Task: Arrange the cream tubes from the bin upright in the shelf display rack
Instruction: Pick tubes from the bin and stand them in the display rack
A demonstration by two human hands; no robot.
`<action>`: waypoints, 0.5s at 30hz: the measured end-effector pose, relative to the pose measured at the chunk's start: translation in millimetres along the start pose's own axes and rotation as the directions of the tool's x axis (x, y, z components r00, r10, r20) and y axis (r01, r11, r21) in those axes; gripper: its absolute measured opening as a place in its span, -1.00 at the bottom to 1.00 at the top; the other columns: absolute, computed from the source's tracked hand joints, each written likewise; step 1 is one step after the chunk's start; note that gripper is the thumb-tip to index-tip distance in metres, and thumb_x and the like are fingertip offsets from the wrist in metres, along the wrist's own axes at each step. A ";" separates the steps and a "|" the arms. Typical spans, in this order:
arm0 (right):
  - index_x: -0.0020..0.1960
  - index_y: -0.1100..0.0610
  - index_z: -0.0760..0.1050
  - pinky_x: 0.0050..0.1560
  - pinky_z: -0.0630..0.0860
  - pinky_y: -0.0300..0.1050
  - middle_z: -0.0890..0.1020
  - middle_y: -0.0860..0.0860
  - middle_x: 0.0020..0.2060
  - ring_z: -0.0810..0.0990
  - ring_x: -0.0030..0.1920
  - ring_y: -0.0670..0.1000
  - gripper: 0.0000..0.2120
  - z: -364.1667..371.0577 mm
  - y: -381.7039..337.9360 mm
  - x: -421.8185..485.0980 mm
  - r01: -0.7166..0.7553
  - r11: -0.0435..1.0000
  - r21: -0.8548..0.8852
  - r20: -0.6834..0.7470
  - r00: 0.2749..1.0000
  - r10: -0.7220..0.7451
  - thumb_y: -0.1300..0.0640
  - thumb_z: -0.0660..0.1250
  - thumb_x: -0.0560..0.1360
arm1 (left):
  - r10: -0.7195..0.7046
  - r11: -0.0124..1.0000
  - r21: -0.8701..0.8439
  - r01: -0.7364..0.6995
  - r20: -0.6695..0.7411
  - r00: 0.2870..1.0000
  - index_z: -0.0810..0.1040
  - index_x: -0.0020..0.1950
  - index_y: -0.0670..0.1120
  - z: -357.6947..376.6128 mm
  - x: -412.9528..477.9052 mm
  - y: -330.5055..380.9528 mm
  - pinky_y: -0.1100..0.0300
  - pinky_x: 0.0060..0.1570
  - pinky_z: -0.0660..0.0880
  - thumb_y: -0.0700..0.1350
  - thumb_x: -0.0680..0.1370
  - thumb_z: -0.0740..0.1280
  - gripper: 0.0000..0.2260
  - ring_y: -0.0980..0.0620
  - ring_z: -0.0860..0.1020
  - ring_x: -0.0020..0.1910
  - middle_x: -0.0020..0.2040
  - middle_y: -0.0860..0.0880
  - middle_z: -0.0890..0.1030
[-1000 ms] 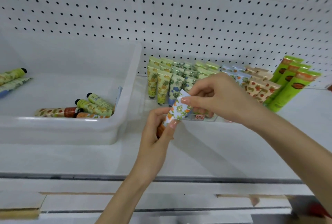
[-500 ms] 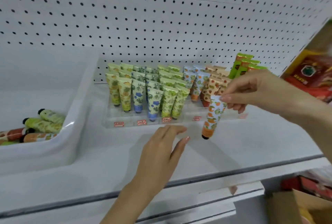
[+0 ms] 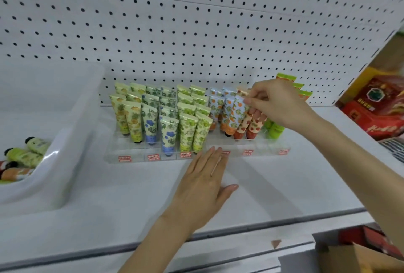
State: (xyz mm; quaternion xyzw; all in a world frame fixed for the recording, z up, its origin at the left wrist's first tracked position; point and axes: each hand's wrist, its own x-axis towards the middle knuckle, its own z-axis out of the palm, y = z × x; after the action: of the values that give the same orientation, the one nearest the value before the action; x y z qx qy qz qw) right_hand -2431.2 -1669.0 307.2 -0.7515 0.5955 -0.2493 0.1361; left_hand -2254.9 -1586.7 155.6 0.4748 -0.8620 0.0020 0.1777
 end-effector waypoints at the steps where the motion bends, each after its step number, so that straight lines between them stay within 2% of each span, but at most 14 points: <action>1: -0.25 0.08 0.50 -0.39 0.58 -0.22 0.64 0.01 -0.40 0.61 -0.45 -0.13 -0.82 3.0 2.2 3.5 0.010 1.000 -0.011 0.005 1.000 -0.010 0.17 0.34 0.53 | -0.005 1.000 -0.005 0.005 0.004 1.000 0.36 0.43 -0.17 0.9 0.2 -0.1 0.04 0.39 0.11 0.22 0.61 -0.05 -0.40 -0.06 0.31 0.44 0.42 -0.11 0.41; 5: -0.24 0.10 0.50 -0.45 0.52 -0.32 0.64 0.03 -0.39 0.60 -0.48 -0.17 -0.83 13.4 9.7 11.1 0.023 0.999 -0.030 0.036 0.999 -0.022 0.18 0.33 0.53 | -0.018 1.000 -0.015 0.019 0.004 1.000 0.34 0.45 -0.15 1.9 0.9 0.0 0.06 0.42 0.07 0.24 0.61 -0.08 -0.39 -0.08 0.28 0.46 0.45 -0.12 0.36; 11: -0.16 0.16 0.54 -0.40 0.57 -0.18 0.64 0.06 -0.40 0.61 -0.48 -0.09 -0.88 21.0 16.0 14.3 0.026 0.999 -0.040 0.078 0.997 -0.022 0.16 0.33 0.53 | -0.047 0.997 -0.064 0.046 -0.014 0.999 0.24 0.50 -0.08 -0.9 2.3 1.5 0.06 0.46 0.04 0.25 0.61 -0.09 -0.41 -0.05 0.19 0.49 0.47 -0.08 0.31; 15: -0.15 0.13 0.56 -0.44 0.48 -0.27 0.58 -0.02 -0.48 0.52 -0.56 -0.19 -0.88 19.0 14.2 14.2 0.064 0.992 -0.109 0.075 0.996 -0.056 0.11 0.35 0.52 | -0.082 0.993 -0.087 0.079 -0.032 0.996 0.28 0.47 -0.06 -1.2 5.6 4.4 0.09 0.43 0.11 0.21 0.61 -0.02 -0.47 -0.04 0.26 0.44 0.42 -0.07 0.37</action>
State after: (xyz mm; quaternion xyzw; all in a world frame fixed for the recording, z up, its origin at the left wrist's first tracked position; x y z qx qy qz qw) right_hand -2430.4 -1688.1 287.2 -0.7839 0.5804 -0.1926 0.1078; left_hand -2260.9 -1588.6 159.2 0.5011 -0.8381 -0.0336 0.2129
